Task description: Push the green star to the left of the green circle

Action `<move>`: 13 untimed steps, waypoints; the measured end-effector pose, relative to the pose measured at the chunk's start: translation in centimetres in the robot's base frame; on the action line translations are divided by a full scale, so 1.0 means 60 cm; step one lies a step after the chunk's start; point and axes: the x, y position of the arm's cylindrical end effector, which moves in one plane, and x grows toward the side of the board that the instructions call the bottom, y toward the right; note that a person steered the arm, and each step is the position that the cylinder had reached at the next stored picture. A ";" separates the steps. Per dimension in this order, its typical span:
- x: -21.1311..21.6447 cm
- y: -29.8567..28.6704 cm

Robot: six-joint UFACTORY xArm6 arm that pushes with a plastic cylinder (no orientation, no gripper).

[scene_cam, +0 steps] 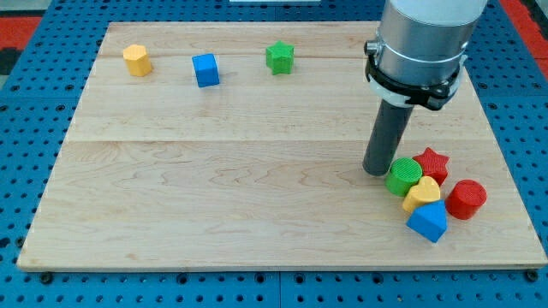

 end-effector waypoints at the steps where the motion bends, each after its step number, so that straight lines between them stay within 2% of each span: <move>1: -0.087 -0.046; 2: -0.176 -0.018; 5: -0.406 -0.121; 6: -0.431 -0.184; 9: -0.248 -0.136; 10: -0.286 -0.182; 12: -0.167 -0.211; 13: -0.137 -0.211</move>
